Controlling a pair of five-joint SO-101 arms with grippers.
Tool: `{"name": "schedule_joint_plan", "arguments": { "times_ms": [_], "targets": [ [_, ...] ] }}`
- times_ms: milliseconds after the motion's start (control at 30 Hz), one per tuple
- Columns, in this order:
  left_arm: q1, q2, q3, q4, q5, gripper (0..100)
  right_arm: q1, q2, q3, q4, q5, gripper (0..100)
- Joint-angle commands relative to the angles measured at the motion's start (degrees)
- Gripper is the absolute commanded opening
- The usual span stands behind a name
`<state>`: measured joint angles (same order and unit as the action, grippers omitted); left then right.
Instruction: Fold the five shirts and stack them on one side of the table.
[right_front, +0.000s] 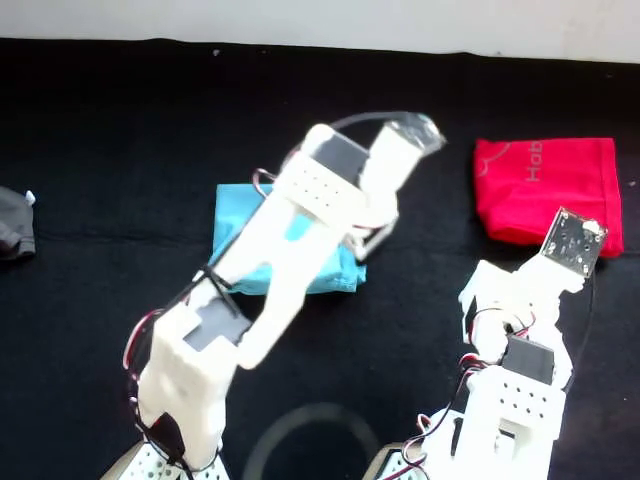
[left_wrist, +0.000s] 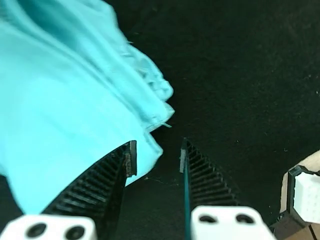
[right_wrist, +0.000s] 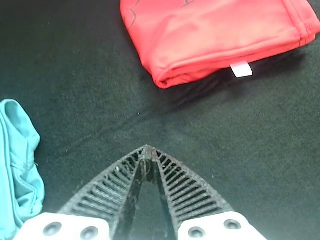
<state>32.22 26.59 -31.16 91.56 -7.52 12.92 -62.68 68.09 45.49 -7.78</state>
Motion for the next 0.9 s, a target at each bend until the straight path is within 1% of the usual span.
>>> {"name": "schedule_joint_plan", "arguments": {
  "times_ms": [0,133,367,433,500,533,567,767,867],
  "targets": [
    [1.8,2.51,1.27,-2.9,0.18,15,0.66,-0.84,0.04,-0.92,0.18,1.3],
    [1.01,6.11,1.36,-5.98,0.35,15,0.66,-0.84,0.31,-0.92,0.18,1.3],
    [0.75,9.01,1.36,-7.3,0.35,15,0.66,-0.84,0.31,-0.92,0.18,1.3],
    [0.57,9.36,1.36,-7.91,0.26,11,0.66,-0.84,0.31,-0.92,0.18,1.3],
    [0.92,9.1,1.27,-8.26,0.26,2,0.66,-0.84,0.31,-0.92,0.18,1.3],
    [1.1,9.1,1.01,-8.26,0.35,0,0.66,-0.84,0.31,-0.92,0.18,1.3],
    [1.1,9.1,-0.04,-7.91,0.44,2,0.66,-0.84,0.31,-0.92,0.18,1.3],
    [0.66,9.19,-6.02,-7.47,0.44,1,0.66,-0.84,0.31,-0.92,0.18,1.3],
    [0.57,9.1,-8.4,-5.45,0.44,1,0.66,-0.84,0.31,-0.92,0.18,1.3]
  ]
}}
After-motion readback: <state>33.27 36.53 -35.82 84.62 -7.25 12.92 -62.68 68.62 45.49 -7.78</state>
